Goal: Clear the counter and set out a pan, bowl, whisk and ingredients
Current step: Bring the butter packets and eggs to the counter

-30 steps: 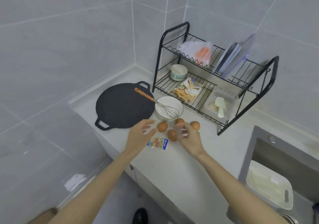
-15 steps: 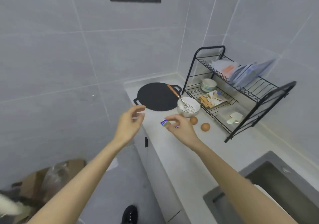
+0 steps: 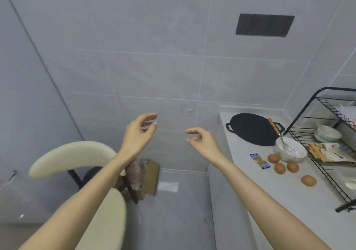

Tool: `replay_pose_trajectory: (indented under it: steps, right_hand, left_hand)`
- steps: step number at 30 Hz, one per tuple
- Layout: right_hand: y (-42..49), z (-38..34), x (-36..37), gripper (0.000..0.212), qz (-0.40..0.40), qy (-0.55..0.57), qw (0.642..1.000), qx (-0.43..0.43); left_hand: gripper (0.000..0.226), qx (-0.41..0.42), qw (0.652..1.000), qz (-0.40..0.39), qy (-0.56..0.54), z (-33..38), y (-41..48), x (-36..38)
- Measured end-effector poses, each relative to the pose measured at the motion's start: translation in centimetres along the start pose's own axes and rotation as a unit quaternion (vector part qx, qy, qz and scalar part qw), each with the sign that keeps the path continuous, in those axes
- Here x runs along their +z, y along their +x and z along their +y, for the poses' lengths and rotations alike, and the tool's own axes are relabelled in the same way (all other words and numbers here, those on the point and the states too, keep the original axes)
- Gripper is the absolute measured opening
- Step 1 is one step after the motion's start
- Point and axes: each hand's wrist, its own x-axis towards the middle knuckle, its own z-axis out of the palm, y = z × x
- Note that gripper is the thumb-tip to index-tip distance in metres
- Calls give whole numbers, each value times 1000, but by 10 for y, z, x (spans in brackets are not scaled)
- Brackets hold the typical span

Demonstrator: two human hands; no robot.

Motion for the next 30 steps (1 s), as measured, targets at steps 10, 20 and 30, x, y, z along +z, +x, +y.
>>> replay_pose_trajectory:
  steps: [10,20,30]
  right_hand:
    - [18,-109,172,24,-106,15,990,-93]
    - [25,-203,313,24,-172,61,972,-151]
    - [65,-276,429,25,-248,86,944,-199]
  left_hand:
    - [27,-54,988,135,59,-55,-43,-191]
    - [29,-83,961,233,120,-106,-69,-323]
    - [36,-134,861,291,396,-173,-73,-410]
